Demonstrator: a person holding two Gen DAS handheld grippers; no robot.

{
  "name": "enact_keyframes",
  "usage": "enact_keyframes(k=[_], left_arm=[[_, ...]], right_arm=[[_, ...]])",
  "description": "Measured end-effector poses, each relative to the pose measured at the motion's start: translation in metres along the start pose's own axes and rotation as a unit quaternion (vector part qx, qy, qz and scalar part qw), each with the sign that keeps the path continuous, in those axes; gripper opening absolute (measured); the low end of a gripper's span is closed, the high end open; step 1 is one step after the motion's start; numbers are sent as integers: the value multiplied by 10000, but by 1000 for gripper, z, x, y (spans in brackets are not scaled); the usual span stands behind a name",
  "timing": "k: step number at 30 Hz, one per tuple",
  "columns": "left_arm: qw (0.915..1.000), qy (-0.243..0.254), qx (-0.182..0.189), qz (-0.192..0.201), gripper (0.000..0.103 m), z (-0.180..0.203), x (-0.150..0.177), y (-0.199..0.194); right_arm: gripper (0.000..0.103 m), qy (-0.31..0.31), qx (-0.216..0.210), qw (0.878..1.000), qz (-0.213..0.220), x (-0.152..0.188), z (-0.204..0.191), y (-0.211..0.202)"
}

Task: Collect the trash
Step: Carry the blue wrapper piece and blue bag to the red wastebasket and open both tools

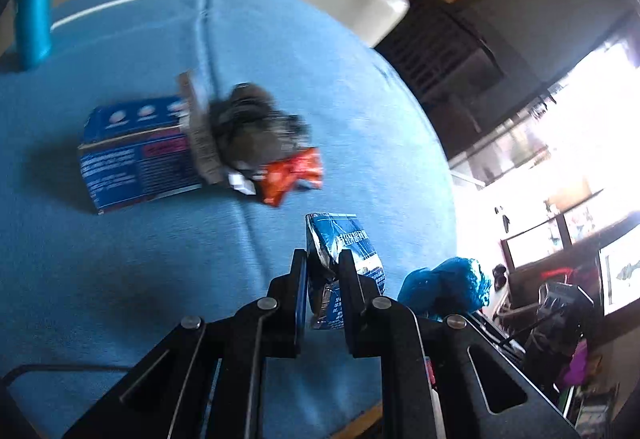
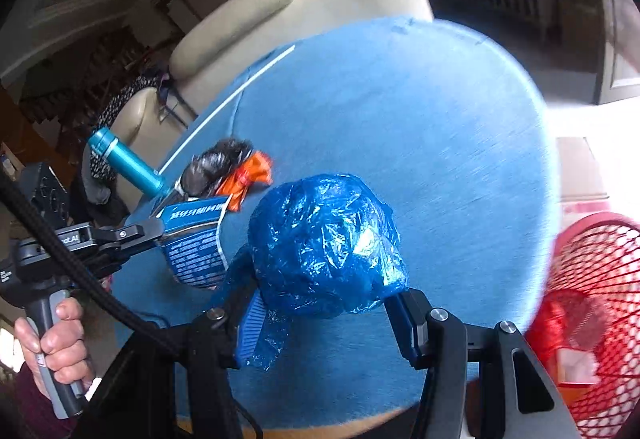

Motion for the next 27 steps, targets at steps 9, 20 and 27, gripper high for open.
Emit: enact_keyframes(k=[9,20,27], left_arm=[[9932,1077,84,-438,16,93,17,32],[9631,2436,196,-1128,17,214,57,100],[9480,2958,100,-1175,48,234,69,116]], right_arm=[[58,226,945,9936,574,28,57,-73],[61,1156,1867,9731,691,73,158,-149],[66,1667,1789,9663,810,78,183,-165]])
Point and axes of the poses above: each gripper's, at about its wrist camera, not at the fingertips, and y roughly the way its jaws point, z to its right, x to its underside, the point moved 2 cm from there along y, roughly the way its jaws point, and after that the axes turned 11 degrees about -z, right-handed, at the moved point
